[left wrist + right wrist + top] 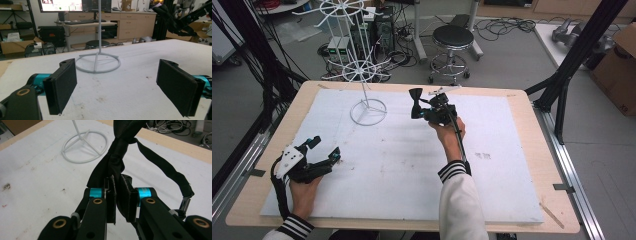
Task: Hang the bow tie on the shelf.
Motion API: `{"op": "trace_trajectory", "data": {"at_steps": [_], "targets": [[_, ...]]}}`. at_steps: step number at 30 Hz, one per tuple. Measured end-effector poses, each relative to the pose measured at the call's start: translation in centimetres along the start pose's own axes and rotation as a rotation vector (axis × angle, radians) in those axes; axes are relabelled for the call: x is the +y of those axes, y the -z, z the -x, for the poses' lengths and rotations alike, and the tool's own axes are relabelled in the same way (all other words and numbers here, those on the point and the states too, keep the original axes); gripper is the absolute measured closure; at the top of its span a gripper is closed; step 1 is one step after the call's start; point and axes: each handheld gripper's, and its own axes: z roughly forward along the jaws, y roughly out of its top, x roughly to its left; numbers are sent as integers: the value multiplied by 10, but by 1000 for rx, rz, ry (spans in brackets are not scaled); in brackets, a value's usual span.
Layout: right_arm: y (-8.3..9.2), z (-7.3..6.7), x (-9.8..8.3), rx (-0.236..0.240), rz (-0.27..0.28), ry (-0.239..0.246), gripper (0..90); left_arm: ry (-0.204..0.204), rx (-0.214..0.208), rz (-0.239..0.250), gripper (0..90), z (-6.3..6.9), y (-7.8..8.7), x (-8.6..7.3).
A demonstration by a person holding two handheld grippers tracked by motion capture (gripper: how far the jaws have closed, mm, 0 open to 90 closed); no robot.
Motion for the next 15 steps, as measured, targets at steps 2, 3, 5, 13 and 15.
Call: {"op": "trace_trajectory", "data": {"at_steps": [2,3,5,13,15], "targets": [[3,-5,9,-1,34,18,832,1,0,0,169,0,0,0],[4,-6,13,-2,40,21,832,0,0,0,169,0,0,0],[6,-10,19,-2,65,25,832,-2,-1,0,169,0,0,0],[12,-21,41,9,110,49,832,-1,-1,1,169,0,0,0],[13,-22,42,8,111,51,832,1,0,2,169,0,0,0]]}}
